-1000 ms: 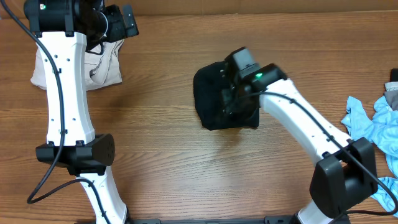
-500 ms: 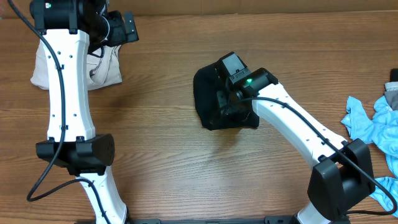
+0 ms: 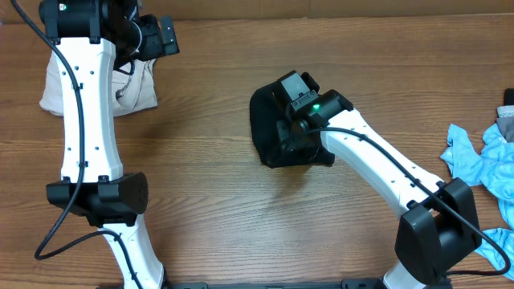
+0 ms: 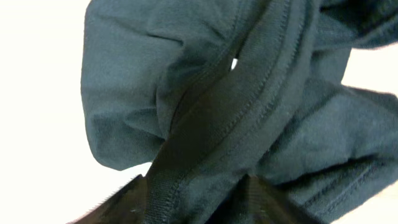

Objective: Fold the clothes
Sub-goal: 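Press the folded bundle flat with the right gripper, left arm withdrawn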

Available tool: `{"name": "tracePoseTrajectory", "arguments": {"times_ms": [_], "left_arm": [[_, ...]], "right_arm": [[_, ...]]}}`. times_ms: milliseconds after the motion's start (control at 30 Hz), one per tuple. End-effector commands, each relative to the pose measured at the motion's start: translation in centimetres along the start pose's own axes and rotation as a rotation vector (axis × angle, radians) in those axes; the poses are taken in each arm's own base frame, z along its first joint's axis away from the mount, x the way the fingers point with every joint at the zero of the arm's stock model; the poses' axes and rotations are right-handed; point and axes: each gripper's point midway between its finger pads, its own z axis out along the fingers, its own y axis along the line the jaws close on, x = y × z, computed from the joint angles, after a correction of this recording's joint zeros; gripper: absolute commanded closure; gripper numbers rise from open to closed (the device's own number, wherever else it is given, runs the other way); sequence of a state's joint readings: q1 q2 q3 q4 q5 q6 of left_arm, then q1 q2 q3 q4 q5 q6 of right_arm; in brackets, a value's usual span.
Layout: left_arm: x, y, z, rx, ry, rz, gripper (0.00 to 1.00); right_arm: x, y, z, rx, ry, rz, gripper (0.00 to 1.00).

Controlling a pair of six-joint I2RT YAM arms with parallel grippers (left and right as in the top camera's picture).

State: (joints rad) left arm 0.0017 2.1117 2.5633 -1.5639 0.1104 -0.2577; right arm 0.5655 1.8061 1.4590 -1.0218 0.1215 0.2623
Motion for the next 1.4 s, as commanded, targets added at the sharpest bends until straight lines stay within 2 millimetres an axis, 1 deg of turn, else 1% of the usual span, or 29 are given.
{"name": "tracePoseTrajectory", "arguments": {"times_ms": [0, 100, 167, 233, 267, 367, 433, 467, 500, 533, 567, 600, 733, 900, 1033, 1200, 1233, 1333, 1367], "left_arm": [[0.0, 0.5, 0.4, -0.017, 0.007, 0.014, 0.00], [0.0, 0.5, 0.4, -0.018, 0.007, 0.014, 0.00], [0.0, 0.5, 0.4, -0.017, 0.007, 0.014, 0.00], [0.0, 0.5, 0.4, -0.018, 0.007, 0.014, 0.00], [0.0, 0.5, 0.4, -0.018, 0.007, 0.014, 0.00], [0.2, 0.5, 0.4, -0.019, 0.012, 0.014, 0.00], [0.2, 0.5, 0.4, -0.020, 0.015, 0.015, 0.00], [0.3, 0.6, 0.4, -0.020, 0.016, 0.018, 0.00], [0.3, 0.6, 0.4, -0.021, 0.017, 0.021, 0.00], [0.3, 0.6, 0.4, -0.020, 0.018, 0.021, 0.00], [0.3, 0.6, 0.4, -0.020, 0.018, 0.021, 0.00], [0.3, 0.6, 0.4, -0.020, 0.018, 0.021, 0.00], [0.3, 0.6, 0.4, -0.020, 0.018, 0.025, 0.00], [0.3, 0.6, 0.4, -0.020, 0.018, 0.039, 0.00], [0.3, 0.6, 0.4, -0.020, 0.017, 0.044, 0.00], [0.3, 0.6, 0.4, -0.020, 0.018, 0.047, 0.00], [0.3, 0.6, 0.4, -0.020, 0.018, 0.047, 0.00], [0.3, 0.5, 0.4, -0.019, 0.018, 0.054, 0.00], [0.3, 0.5, 0.4, -0.017, 0.019, 0.060, 0.00]], "right_arm": [[-0.7, 1.0, -0.5, -0.043, -0.012, 0.007, 0.36], [-0.8, 1.9, -0.8, -0.076, -0.016, -0.014, 0.36], [-0.6, 2.1, -0.6, -0.072, -0.011, -0.022, 0.36], [-0.3, 1.9, -0.2, -0.043, -0.001, -0.028, 0.38], [-0.2, 1.5, -0.1, -0.021, 0.005, -0.028, 0.40], [0.4, -0.6, 0.8, 0.103, 0.031, 0.005, 0.45], [0.8, -2.3, 1.2, 0.191, 0.047, 0.024, 0.52], [0.8, -3.1, 1.2, 0.224, 0.047, 0.043, 0.58], [0.8, -4.4, 1.1, 0.270, 0.046, 0.079, 0.70], [0.8, -5.1, 1.0, 0.291, 0.043, 0.101, 0.84], [0.7, -5.8, 0.8, 0.306, 0.042, 0.132, 0.94], [0.9, -6.9, 0.9, 0.308, 0.059, 0.179, 0.96], [1.7, -8.3, 1.3, 0.233, 0.133, 0.254, 0.96], [2.1, -8.9, 1.9, 0.104, 0.195, 0.277, 0.96], [3.1, -10.3, 2.3, 0.081, 0.238, 0.332, 0.96], [4.0, -11.9, 2.3, 0.064, 0.279, 0.364, 0.91], [4.0, -12.2, 2.3, 0.066, 0.281, 0.373, 0.90], [4.2, -12.9, 2.2, 0.020, 0.297, 0.384, 0.78], [4.3, -13.1, 2.2, -0.003, 0.305, 0.391, 0.70]]}}
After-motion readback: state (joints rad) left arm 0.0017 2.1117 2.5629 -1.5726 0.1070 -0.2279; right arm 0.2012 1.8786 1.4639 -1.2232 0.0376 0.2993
